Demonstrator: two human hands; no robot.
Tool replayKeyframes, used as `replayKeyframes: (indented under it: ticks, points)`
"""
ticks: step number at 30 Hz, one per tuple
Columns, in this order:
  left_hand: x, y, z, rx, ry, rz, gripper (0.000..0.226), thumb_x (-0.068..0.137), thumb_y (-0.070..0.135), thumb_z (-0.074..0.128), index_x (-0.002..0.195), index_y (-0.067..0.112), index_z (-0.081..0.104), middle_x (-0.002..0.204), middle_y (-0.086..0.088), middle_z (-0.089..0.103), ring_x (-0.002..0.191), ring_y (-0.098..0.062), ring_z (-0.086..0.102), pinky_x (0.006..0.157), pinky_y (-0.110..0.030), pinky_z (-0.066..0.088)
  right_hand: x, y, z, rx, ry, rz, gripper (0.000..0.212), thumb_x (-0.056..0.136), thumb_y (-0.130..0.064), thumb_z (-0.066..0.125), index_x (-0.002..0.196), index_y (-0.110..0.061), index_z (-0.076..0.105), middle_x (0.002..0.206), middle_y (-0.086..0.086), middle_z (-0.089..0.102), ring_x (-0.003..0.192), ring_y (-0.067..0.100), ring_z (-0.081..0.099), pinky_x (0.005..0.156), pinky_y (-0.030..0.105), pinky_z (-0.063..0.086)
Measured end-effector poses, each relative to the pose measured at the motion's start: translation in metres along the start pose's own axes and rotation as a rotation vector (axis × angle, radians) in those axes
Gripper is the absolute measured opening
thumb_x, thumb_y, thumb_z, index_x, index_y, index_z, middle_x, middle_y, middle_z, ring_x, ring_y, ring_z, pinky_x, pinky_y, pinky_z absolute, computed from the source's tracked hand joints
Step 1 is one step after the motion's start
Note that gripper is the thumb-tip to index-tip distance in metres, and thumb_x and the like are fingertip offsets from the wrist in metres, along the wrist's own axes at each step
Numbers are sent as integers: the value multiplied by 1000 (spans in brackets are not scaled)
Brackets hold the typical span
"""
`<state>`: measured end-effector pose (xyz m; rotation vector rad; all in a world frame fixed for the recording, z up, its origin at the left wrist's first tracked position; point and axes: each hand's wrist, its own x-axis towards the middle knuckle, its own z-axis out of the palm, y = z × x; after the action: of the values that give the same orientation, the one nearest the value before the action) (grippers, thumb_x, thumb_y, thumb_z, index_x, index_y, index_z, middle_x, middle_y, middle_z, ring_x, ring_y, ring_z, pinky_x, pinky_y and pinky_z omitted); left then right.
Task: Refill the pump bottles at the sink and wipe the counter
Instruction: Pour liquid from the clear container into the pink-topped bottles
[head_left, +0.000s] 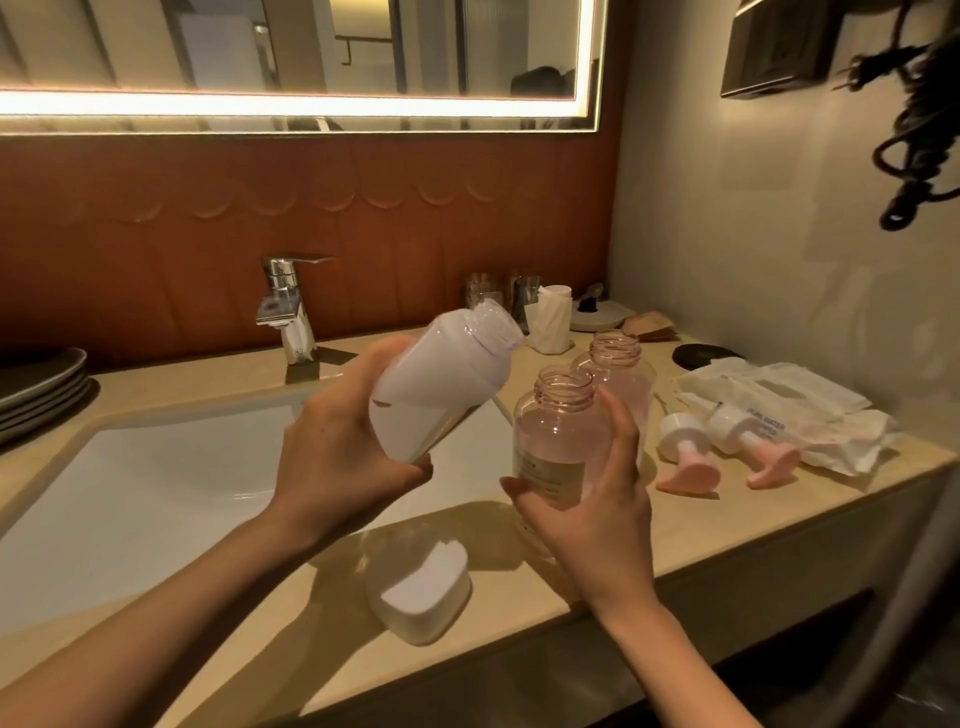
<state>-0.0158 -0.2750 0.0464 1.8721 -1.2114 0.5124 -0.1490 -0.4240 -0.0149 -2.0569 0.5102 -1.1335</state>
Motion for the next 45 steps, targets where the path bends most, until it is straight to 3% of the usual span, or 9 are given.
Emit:
replayKeyframes:
  ticks: [3,7,11,13,24,29,36,45]
  points:
    - [3,-2,3,-4,-10,-5,86,49,40,67,129,45,35,108,20,49,95,-1,45,66,-21,49,0,4,1,-18,9,-11,103,67,-36,81,125,-62,0,149,-10,27,126,19,40,88,26,34]
    - [5,-2,5,7,-27,-1,89,49,31,71,129,46,34,110,19,49,96,-5,46,67,-18,46,-1,5,1,-14,12,-27,102,67,-36,81,126,-62,1,148,-9,29,114,5,37,88,26,38]
    - [5,-2,5,27,-65,-29,89,47,31,71,129,44,38,109,15,55,95,-12,50,70,-36,54,-2,6,1,-29,-8,8,101,67,-39,79,129,-58,3,147,-7,32,122,24,46,93,40,46]
    - [6,-2,4,46,-92,-19,89,47,33,70,131,40,41,109,11,58,94,-15,52,69,-41,54,-2,6,1,-35,-12,6,101,67,-39,79,129,-57,2,147,-5,32,123,26,47,94,41,46]
    - [5,1,-2,186,-121,-22,89,47,34,67,130,45,37,106,10,59,88,-17,52,64,-37,51,-2,4,1,-16,-14,19,102,67,-40,79,132,-56,3,150,-6,27,129,23,41,99,50,44]
    - [7,2,-3,232,-172,5,96,50,25,81,131,45,35,105,13,54,89,-15,49,61,-35,51,-1,5,1,-19,-28,29,103,67,-40,79,132,-57,1,151,-6,24,131,23,39,101,52,42]
    - [10,2,-5,296,-187,44,97,53,20,85,137,34,40,113,4,58,93,-11,45,61,-14,35,-1,5,1,-24,-30,27,103,67,-38,79,130,-58,0,150,-7,26,128,25,41,99,52,43]
    - [16,6,-14,350,-205,95,98,52,19,84,136,37,36,113,2,61,87,-14,47,63,-33,49,-2,7,1,-42,-27,19,102,67,-42,79,131,-56,0,147,-5,31,122,26,48,94,47,49]
